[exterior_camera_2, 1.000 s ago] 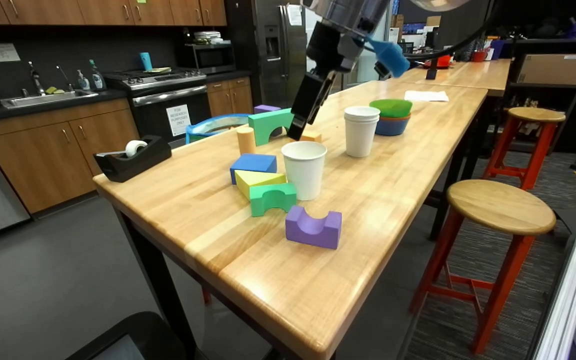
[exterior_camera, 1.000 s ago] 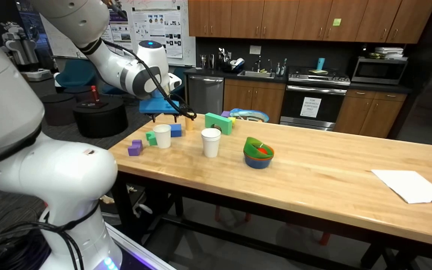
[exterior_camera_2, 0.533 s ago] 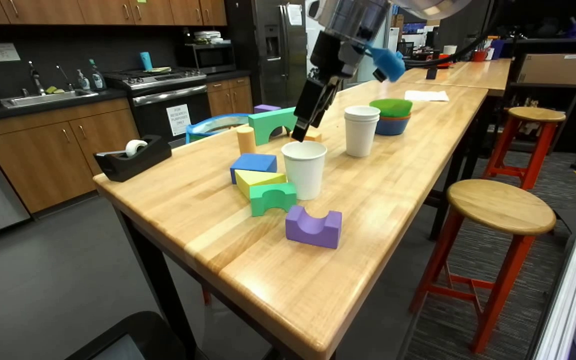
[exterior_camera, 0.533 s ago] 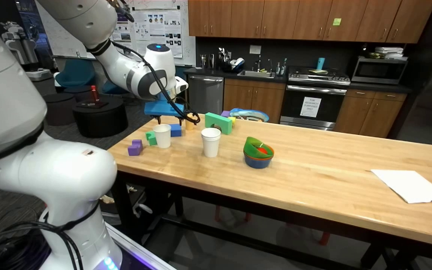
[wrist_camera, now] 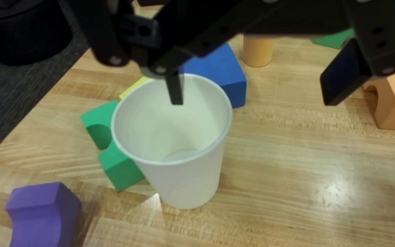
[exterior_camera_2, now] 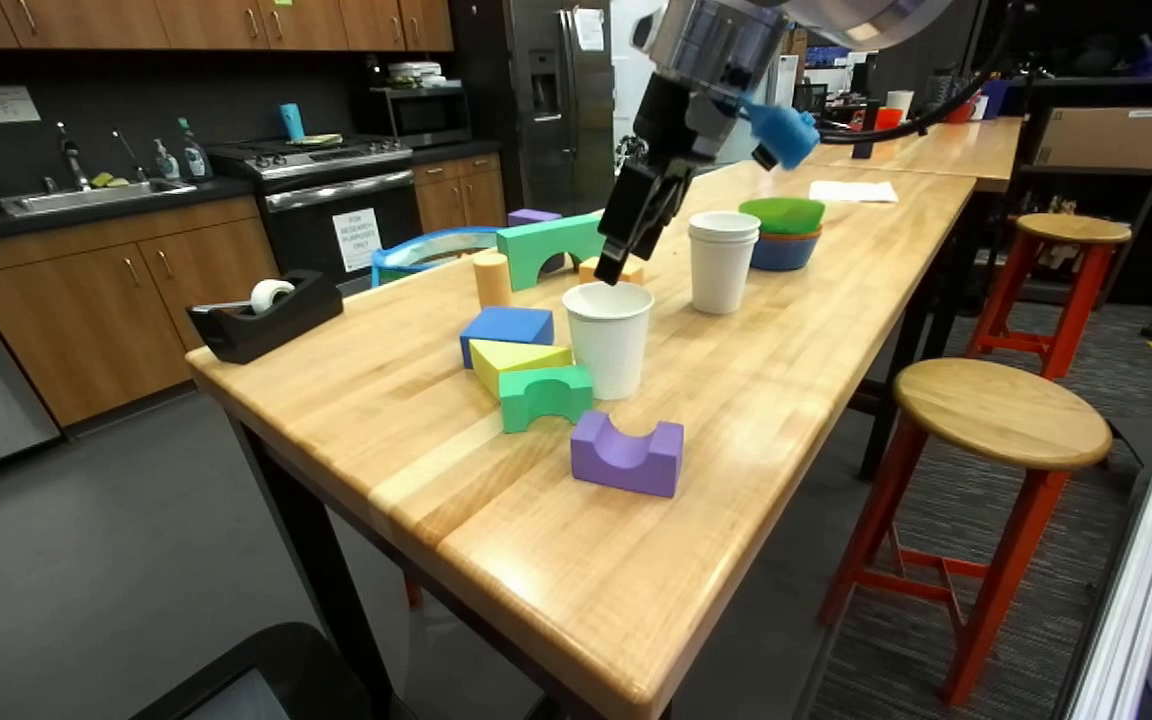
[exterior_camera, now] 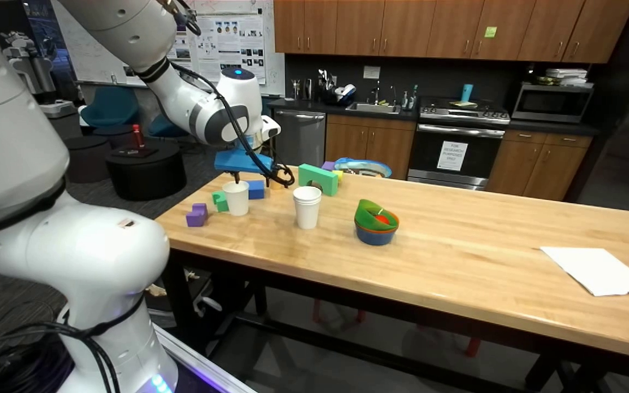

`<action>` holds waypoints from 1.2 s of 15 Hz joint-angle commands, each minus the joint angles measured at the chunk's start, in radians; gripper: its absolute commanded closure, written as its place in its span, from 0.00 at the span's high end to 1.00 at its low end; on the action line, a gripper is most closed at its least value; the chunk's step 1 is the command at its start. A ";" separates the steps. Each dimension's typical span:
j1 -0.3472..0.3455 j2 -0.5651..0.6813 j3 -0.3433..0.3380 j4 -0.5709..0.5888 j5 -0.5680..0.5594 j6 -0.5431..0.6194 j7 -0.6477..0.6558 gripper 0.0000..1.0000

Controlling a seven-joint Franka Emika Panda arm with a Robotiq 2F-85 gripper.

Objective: Put the middle cup and the first left cup in the right cup, respectively

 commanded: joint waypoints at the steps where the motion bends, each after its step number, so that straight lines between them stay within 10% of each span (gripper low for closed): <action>1: -0.027 0.029 0.020 0.014 -0.011 -0.005 0.018 1.00; 5: -0.046 0.048 0.032 0.015 -0.019 -0.008 0.026 0.85; 15: -0.088 0.065 0.076 0.017 -0.106 -0.022 0.084 0.04; 18: -0.103 0.051 0.090 0.015 -0.160 -0.032 0.123 0.00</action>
